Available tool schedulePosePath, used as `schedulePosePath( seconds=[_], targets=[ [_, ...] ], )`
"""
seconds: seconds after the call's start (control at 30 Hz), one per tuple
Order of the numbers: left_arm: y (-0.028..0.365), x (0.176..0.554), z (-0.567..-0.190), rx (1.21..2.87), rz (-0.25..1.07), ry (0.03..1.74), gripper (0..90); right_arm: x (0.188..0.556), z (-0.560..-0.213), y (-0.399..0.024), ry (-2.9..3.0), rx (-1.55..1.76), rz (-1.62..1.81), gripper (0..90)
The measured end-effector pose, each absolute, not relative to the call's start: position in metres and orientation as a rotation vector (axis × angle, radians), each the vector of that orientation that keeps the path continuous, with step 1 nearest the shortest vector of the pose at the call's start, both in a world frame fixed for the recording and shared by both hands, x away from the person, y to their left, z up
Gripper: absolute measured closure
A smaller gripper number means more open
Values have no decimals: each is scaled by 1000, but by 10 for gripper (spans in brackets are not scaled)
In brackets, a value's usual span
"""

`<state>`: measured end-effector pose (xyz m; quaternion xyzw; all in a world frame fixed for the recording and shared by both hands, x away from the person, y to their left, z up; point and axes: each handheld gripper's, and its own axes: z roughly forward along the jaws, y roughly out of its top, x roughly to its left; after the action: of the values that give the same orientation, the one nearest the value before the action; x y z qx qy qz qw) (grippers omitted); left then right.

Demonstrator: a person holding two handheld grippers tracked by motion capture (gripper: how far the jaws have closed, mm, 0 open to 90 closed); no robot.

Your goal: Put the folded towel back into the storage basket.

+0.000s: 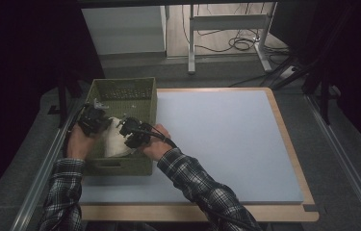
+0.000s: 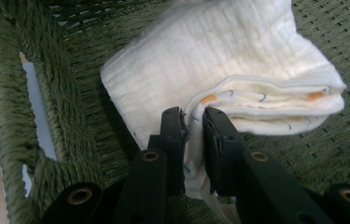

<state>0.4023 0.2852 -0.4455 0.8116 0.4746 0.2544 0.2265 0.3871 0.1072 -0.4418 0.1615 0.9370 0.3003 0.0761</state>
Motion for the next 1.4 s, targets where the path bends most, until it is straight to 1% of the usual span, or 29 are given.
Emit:
schedulePosePath(
  seconds=[0.03,0.07,0.1,0.17,0.33,0.4,0.47,0.5,0.57,0.63,0.7,0.87,1.0,1.1,1.2,1.4],
  targets=[
    [284,404,-447,2244,695,1312,813,387,-442,108,2806,485,901,701],
    [284,405,-449,2247,690,1319,781,387,-443,109,2803,486,900,674],
    [283,406,-450,2244,696,1326,715,386,-443,110,2803,481,901,664],
    [282,408,-451,2231,701,1340,646,386,-442,110,2792,493,911,619],
    [281,409,-451,2198,708,1355,537,392,-438,101,2758,521,940,575],
    [282,409,-450,2176,692,1361,500,395,-436,96,2756,537,969,546],
    [282,409,-449,2153,682,1366,450,396,-435,92,2750,548,993,504],
    [281,409,-448,2139,674,1370,426,396,-435,90,2747,553,1004,467],
    [281,409,-446,2112,657,1372,392,396,-434,87,2741,557,1021,448],
    [281,409,-444,2085,644,1376,362,395,-433,84,2732,570,1043,395],
    [280,409,-443,2062,631,1381,317,394,-431,81,2719,572,1067,369],
    [275,410,-439,2027,604,1379,237,390,-425,72,2678,544,1092,278],
    [271,410,-436,1998,573,1369,182,390,-422,63,2664,544,1116,234],
    [267,411,-435,1987,552,1361,119,391,-420,56,2662,558,1131,199],
    [262,410,-432,1966,536,1348,90,392,-419,48,2657,563,1139,171],
    [253,407,-426,1913,490,1312,66,391,-416,30,2646,573,1154,132]
  ],
)
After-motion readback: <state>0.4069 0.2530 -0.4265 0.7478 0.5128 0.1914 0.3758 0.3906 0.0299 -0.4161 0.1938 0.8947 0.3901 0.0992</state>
